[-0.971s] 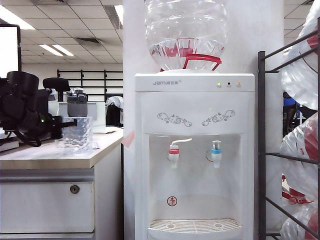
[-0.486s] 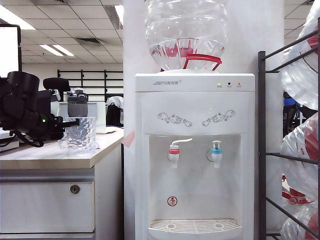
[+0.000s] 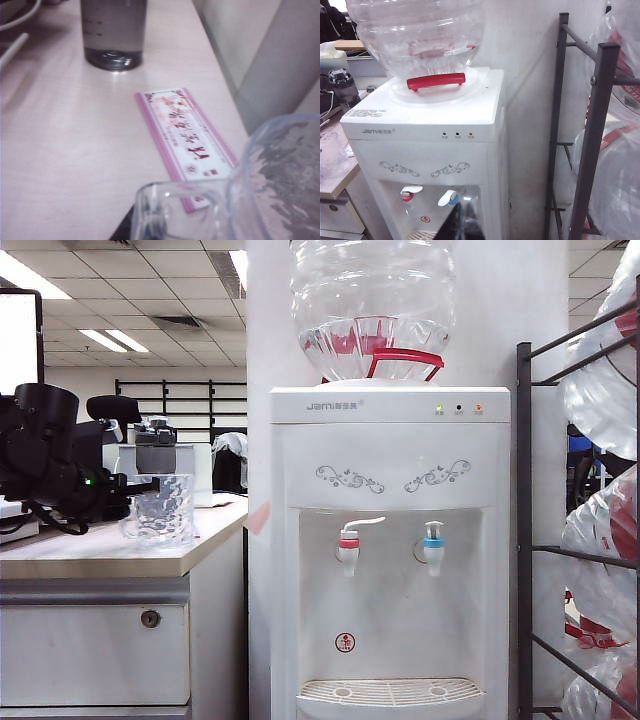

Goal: Pick up the plastic mug from the left desk, go to the cold water outlet of the water dispenser, press the vertical switch to get some water, then put the mug back on the desk.

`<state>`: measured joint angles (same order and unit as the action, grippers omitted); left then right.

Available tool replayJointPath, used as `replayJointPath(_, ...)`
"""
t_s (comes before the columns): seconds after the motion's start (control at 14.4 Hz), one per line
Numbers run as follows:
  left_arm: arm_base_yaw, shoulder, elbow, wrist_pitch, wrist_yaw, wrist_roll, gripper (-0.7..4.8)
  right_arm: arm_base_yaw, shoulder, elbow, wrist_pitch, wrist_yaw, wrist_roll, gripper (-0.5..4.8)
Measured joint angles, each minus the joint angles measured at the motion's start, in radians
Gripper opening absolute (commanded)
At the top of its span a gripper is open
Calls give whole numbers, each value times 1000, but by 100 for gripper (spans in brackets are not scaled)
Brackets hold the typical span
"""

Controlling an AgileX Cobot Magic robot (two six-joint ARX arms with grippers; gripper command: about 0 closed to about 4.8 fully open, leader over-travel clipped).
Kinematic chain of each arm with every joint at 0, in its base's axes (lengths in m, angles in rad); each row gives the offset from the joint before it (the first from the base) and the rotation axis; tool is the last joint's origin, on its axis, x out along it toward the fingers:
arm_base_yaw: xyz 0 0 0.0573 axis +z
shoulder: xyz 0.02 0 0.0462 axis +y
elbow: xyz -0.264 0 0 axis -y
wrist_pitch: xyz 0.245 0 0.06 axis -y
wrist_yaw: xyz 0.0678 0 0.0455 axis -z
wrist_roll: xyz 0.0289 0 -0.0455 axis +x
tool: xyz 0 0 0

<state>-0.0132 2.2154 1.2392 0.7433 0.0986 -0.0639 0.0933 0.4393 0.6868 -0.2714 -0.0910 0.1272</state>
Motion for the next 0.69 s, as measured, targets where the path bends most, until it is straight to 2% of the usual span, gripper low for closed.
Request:
replayJointPath(0.07,-1,-17,-2,-10,30,0,-6,0,0,0,0,0,0,-5)
replayJointPath(0.42,-10,-142,-38,-15,32,0,-6,0,0,0,0,0,0,-5)
replayJointPath(0.69,-12,-314,-208,-28,38,-32,-6,0,0,0,0,0,0,-5)
